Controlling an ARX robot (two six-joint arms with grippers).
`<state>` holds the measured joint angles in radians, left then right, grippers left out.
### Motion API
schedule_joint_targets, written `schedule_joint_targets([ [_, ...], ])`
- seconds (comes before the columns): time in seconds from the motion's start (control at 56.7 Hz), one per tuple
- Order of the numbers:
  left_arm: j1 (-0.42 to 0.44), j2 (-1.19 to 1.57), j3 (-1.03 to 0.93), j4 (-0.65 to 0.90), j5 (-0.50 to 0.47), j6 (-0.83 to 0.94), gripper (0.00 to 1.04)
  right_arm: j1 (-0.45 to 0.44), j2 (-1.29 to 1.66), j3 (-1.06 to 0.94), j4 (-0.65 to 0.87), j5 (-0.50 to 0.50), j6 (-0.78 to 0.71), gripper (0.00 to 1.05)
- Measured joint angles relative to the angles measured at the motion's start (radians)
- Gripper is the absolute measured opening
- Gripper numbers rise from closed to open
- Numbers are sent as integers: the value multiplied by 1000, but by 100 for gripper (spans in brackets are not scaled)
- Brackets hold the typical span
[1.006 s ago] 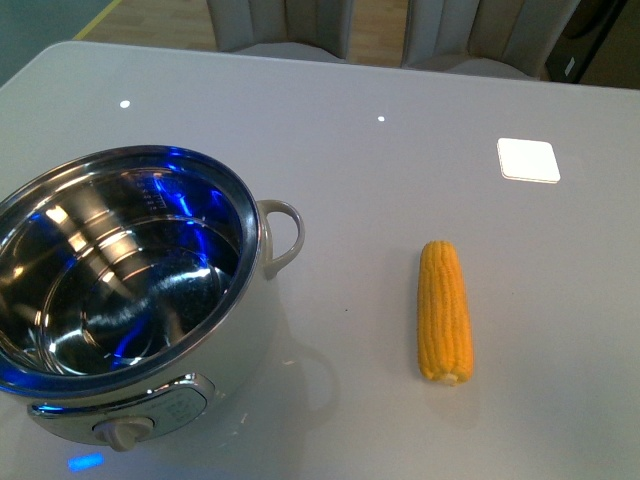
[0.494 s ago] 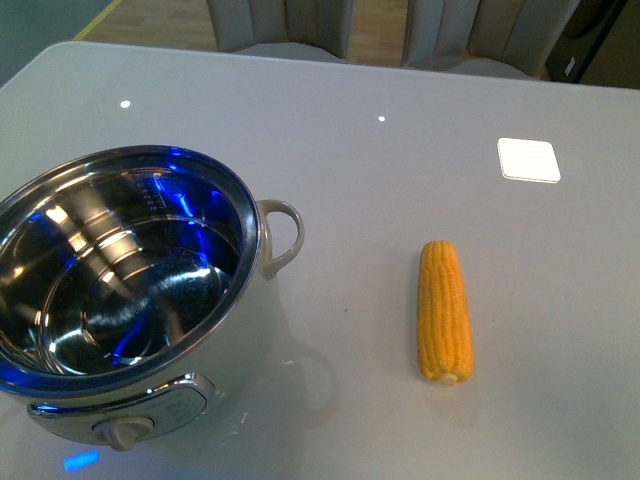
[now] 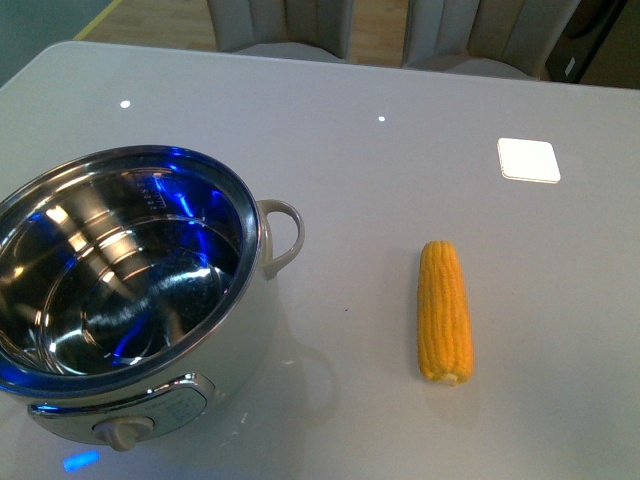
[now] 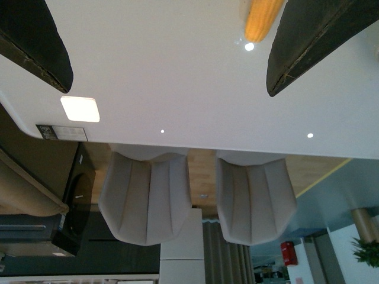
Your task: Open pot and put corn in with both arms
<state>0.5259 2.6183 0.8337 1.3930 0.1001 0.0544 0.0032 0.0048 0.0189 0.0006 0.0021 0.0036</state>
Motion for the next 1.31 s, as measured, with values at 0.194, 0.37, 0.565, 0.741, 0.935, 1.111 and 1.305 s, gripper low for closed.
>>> schedule_joint_targets([
  [0.194,38,-96,-39,-50,27,-17,98,0,0,0,0,0,0,96],
  [0.37,105,-421,-48,-190,64,-77,98,0,0,0,0,0,0,96],
  [0.565,121,-592,-112,-292,155,-119,98,0,0,0,0,0,0,96],
  [0.741,150,-810,-235,-296,288,-130,98,0,0,0,0,0,0,96],
  [0.935,174,-1131,-447,-335,481,-173,98,0,0,0,0,0,0,96],
  [1.111,201,-1333,-593,-413,579,-186,98,0,0,0,0,0,0,96],
  [1.305,214,-1438,-659,-513,607,-182,98,0,0,0,0,0,0,96],
])
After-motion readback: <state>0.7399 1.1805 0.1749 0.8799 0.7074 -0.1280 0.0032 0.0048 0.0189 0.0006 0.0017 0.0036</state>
